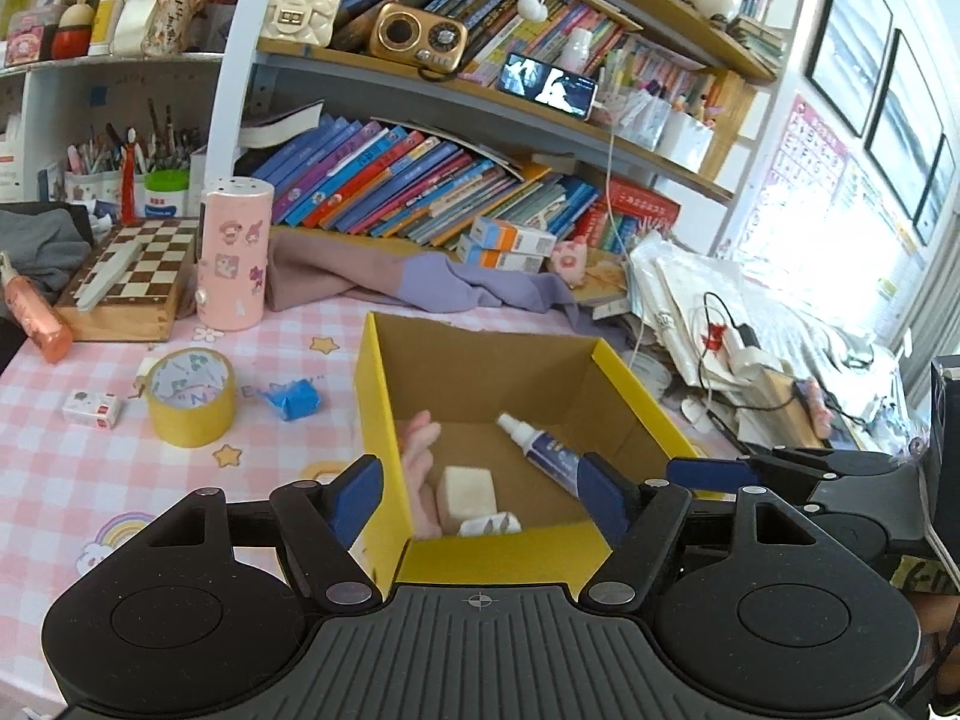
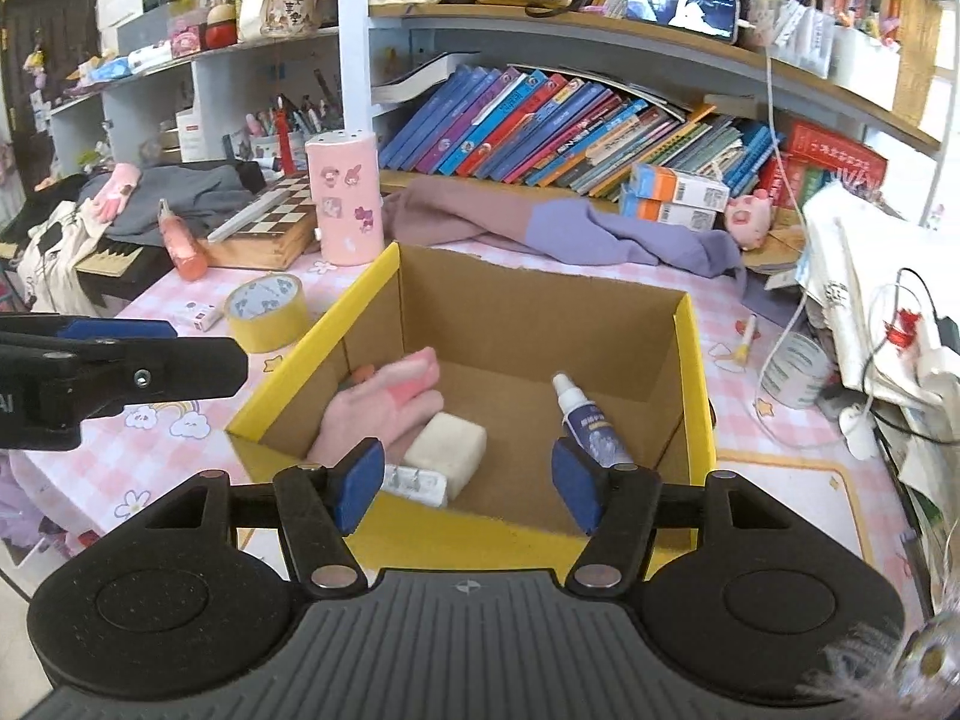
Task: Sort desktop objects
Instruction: 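Lift both open tools out of the yellow box, then move both open tools toward the blue block and white-red small box, then grasp the blue block with the right tool while the left tool grasps the white-red small box, then carry the blue block and white-red box with both tools toward the yellow box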
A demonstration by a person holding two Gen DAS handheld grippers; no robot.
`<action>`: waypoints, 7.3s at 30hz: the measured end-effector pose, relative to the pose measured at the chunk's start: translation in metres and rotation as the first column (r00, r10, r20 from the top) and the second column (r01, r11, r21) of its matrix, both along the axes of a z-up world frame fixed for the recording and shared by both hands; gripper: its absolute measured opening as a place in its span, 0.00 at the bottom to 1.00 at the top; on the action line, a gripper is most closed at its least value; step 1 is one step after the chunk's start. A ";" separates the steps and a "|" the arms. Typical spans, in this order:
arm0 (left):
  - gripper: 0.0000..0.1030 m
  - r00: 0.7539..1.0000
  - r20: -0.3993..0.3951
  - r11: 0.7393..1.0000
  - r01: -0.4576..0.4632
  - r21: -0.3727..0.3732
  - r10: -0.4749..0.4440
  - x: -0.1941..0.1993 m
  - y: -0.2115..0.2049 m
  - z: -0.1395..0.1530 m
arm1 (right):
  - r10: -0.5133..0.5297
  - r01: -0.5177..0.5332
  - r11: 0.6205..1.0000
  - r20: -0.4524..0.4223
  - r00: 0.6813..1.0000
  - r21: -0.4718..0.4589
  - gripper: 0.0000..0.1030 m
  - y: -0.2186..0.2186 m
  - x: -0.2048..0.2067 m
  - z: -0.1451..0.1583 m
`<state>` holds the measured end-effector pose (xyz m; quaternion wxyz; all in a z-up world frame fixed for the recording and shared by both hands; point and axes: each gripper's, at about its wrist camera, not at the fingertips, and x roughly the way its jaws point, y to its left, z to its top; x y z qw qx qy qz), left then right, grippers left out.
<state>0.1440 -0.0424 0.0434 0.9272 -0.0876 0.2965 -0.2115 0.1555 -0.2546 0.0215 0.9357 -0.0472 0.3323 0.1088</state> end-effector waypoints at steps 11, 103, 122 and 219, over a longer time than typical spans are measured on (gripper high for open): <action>0.71 1.000 -0.017 1.000 0.015 -0.005 -0.015 -0.037 0.049 -0.010 | -0.104 0.104 0.994 0.035 0.994 -0.021 0.59 0.038 -0.057 0.002; 0.74 0.960 -0.123 0.961 -0.232 0.153 0.251 -0.015 0.184 -0.049 | 0.162 -0.170 0.984 -0.132 0.978 -0.051 0.63 0.219 -0.030 -0.065; 0.74 0.950 -0.083 0.935 -0.277 0.221 0.302 0.090 0.182 -0.038 | -0.033 0.033 0.999 -0.017 0.999 0.005 0.63 0.216 0.090 -0.073; 0.51 0.945 -0.116 0.944 -0.285 0.169 0.306 0.154 0.194 -0.065 | -0.081 0.083 0.996 -0.071 0.994 0.024 0.38 0.166 0.189 -0.075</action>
